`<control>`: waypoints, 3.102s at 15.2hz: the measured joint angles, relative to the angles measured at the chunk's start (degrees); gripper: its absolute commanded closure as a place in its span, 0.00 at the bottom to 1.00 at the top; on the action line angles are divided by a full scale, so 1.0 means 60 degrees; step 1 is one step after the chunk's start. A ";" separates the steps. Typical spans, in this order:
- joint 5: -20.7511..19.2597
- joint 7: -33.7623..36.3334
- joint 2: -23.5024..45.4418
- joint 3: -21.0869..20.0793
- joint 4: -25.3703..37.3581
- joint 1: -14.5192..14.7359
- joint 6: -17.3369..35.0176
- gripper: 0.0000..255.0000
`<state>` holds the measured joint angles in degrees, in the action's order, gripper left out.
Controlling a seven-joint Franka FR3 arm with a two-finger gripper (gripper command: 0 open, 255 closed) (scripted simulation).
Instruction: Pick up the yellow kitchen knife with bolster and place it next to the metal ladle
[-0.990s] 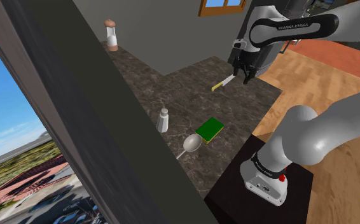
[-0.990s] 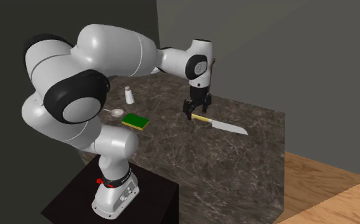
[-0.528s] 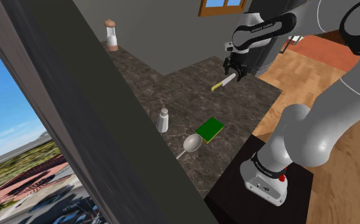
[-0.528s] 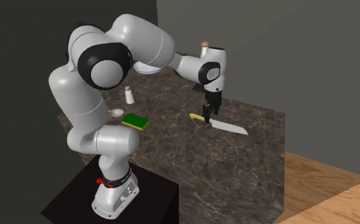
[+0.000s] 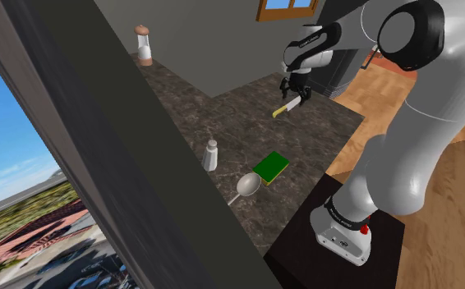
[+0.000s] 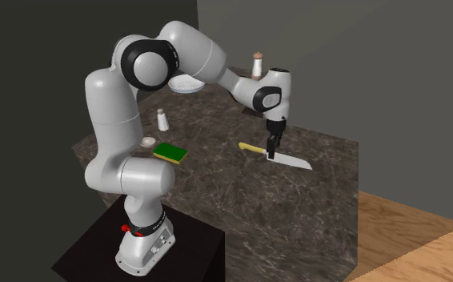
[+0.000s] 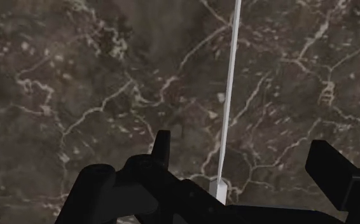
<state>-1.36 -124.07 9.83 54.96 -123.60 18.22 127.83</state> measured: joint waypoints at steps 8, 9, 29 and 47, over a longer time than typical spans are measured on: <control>0.0450 -0.0338 0.0454 -0.0172 -0.0256 -0.0240 0.0563 0.00; 0.0454 -0.0340 0.0457 -0.0173 -0.0256 -0.0242 0.0566 0.00; -0.0326 0.0107 -0.0344 0.0141 0.0066 0.0098 -0.0268 1.00; -0.1967 0.1540 -0.2289 -0.0116 0.0828 0.0705 -0.2372 1.00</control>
<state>-13.16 -114.83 -3.91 54.27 -118.63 22.44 113.60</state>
